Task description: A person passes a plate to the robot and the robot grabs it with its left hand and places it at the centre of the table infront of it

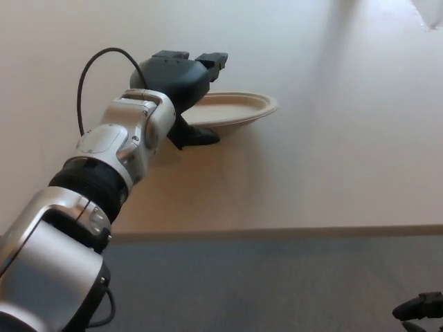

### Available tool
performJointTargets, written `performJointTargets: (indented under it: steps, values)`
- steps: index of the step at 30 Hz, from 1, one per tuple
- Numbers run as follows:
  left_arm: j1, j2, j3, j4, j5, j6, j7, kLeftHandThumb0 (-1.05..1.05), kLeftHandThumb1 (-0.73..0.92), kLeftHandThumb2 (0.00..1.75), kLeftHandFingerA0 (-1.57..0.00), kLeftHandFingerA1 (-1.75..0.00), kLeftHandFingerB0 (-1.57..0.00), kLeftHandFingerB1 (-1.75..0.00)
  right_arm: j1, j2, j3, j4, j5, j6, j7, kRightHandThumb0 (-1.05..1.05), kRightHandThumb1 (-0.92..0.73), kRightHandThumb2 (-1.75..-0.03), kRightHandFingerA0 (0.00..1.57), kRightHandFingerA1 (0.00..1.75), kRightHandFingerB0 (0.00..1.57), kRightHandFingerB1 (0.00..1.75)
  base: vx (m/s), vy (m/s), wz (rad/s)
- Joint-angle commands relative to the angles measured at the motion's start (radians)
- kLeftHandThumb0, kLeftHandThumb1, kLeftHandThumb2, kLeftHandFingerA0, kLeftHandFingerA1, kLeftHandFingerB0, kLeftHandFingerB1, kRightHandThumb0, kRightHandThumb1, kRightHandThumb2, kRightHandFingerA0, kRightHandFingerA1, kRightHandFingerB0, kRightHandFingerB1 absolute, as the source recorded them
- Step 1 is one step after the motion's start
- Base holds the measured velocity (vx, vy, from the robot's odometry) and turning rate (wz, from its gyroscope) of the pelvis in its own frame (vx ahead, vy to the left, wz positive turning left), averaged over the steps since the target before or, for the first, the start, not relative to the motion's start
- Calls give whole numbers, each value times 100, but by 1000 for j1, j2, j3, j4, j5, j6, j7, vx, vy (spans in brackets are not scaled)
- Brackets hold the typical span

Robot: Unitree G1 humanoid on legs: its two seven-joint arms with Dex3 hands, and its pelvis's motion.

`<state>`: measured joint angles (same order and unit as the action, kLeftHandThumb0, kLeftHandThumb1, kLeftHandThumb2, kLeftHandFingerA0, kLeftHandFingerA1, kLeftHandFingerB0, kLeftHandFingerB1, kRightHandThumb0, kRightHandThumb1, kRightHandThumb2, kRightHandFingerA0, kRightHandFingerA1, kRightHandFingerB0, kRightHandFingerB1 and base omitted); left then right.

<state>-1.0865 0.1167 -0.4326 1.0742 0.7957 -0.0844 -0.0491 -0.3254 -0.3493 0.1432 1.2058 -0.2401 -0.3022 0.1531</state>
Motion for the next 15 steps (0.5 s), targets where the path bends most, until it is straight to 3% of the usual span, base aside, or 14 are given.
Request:
performJointTargets:
  steps: [1, 2, 3, 4, 5, 6, 7, 8, 9, 10, 11, 13, 14, 15]
  values:
    - [-169, 8, 232, 93, -366, 275, -745, -75, 42, 82, -20, -46, 0, -11, -21, -24, -5, -18, -1, 17, 15, -63, -74, -62, 73, 67, 58, 55, 0, 0, 0]
    - [-176, 11, 240, 99, -374, 282, -763, -75, 42, 82, -20, -46, 0, -11, -25, -25, -6, -17, -1, 18, 15, -63, -74, -62, 73, 67, 58, 55, 0, 0, 0]
    - [-183, 32, 258, 125, -396, 255, -865, -90, 56, 91, -5, -20, -11, -11, -33, -25, -1, -9, -7, 21, 14, -62, -73, -62, 76, 66, 57, 54, 0, 0, 0]
    - [-184, 40, 263, 134, -402, 240, -903, -90, 56, 91, -5, -20, -11, -11, -35, -25, 1, -6, -10, 22, 13, -62, -73, -62, 76, 66, 57, 54, 0, 0, 0]
    - [-186, 48, 255, 140, -392, 221, -933, -97, 59, 68, -15, -37, -4, -20, -36, -24, -2, -4, -6, 26, 16, -61, -73, -62, 75, 65, 58, 54, 0, 0, 0]
    - [-195, 49, 244, 150, -376, 227, -948, -105, 62, 104, -67, -60, -10, -27, -37, -25, -3, -3, -4, 25, 18, -60, -73, -61, 73, 64, 57, 53, 0, 0, 0]
    - [-209, 48, 229, 165, -355, 239, -966, -105, 62, 104, -67, -60, -10, -27, -39, -26, -4, -2, -3, 23, 21, -60, -73, -61, 73, 64, 57, 53, 0, 0, 0]
    - [-197, 48, 272, 155, -403, 239, -970, -102, 86, 67, -23, -37, 0, -17, -41, -28, -3, -3, -4, 17, 26, -62, -72, -62, 72, 65, 56, 54, 0, 0, 0]
    - [-193, 46, 305, 153, -436, 263, -965, -105, 67, 84, -15, -41, -1, -15, -43, -27, -2, -2, -4, 15, 27, -62, -71, -61, 73, 66, 59, 55, 0, 0, 0]
    - [-194, 43, 326, 155, -451, 294, -958, -105, 67, 84, -15, -41, -1, -15, -44, -26, -2, -2, -4, 15, 26, -62, -71, -61, 73, 66, 59, 55, 0, 0, 0]
    - [-195, 42, 340, 155, -462, 313, -954, -96, 71, 116, -8, -44, -9, -15, -45, -26, 1, -2, -8, 19, 23, -63, -72, -61, 75, 65, 64, 55, 0, 0, 0]
    - [-199, 41, 360, 153, -476, 333, -944, -92, 74, 120, -9, -45, 0, -16, -52, -27, 3, -4, -11, 25, 17, -62, -72, -61, 74, 65, 62, 54, 0, 0, 0]
    - [-207, 37, 377, 153, -485, 366, -927, -103, 87, 126, -3, -41, -18, -10, -51, -29, 2, -6, -11, 17, 17, -63, -72, -61, 74, 66, 61, 55, 0, 0, 0]
    - [-209, 35, 384, 154, -487, 381, -922, -103, 87, 126, -3, -41, -18, -10, -50, -29, 3, -7, -11, 13, 16, -63, -72, -61, 74, 66, 61, 55, 0, 0, 0]
